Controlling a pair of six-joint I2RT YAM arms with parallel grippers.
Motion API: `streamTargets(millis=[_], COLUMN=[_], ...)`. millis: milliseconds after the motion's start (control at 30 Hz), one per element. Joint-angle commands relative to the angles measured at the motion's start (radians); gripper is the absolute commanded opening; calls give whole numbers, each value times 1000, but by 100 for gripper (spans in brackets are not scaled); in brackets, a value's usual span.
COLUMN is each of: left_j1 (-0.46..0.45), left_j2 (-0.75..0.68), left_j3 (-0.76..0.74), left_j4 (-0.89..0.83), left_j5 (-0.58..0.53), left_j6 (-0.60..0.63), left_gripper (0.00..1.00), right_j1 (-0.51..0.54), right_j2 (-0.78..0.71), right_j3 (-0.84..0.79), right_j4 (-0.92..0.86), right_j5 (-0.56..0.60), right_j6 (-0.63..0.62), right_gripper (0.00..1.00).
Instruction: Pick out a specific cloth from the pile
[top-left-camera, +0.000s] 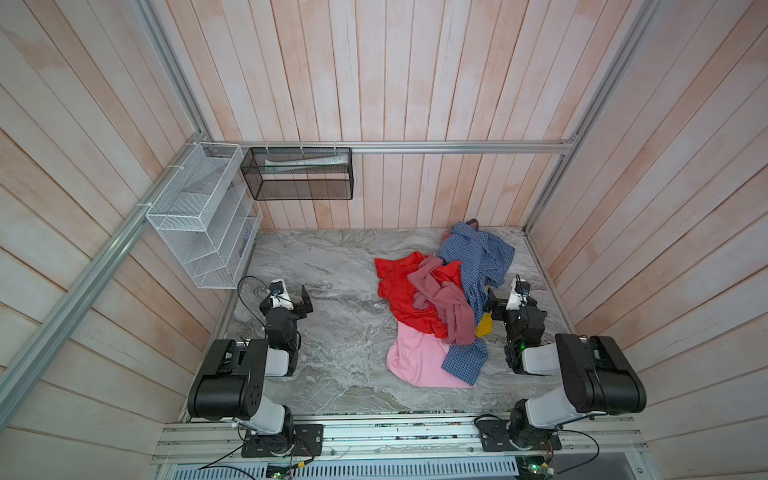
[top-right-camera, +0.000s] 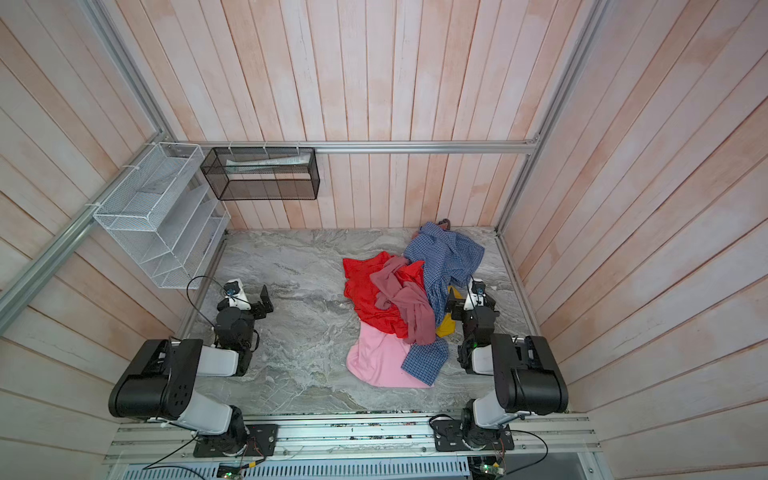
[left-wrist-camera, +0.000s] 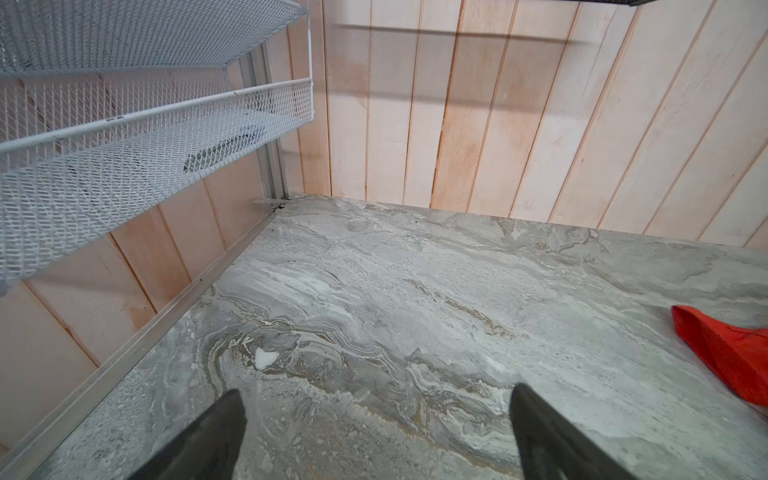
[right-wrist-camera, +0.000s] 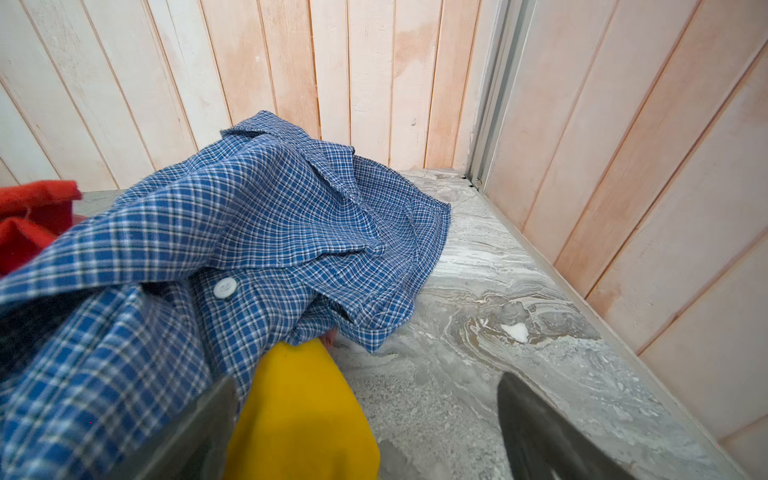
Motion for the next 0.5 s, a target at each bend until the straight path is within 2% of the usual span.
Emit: streamTargets(millis=[0,467], left_j1=[-8,-11], left_j2=[6,6], left_j3=[10,9], left_j4=[0,4], left_j5=[25,27], left_j6=[19,24], left_gripper=[100,100], right_j1=[-5,-5], right_j2=[-8,-6], right_j3=[14,14], right_j4=[-10,-8], right_j5=[-12,-11], right_j6=[-2,0], right_gripper=[98,98])
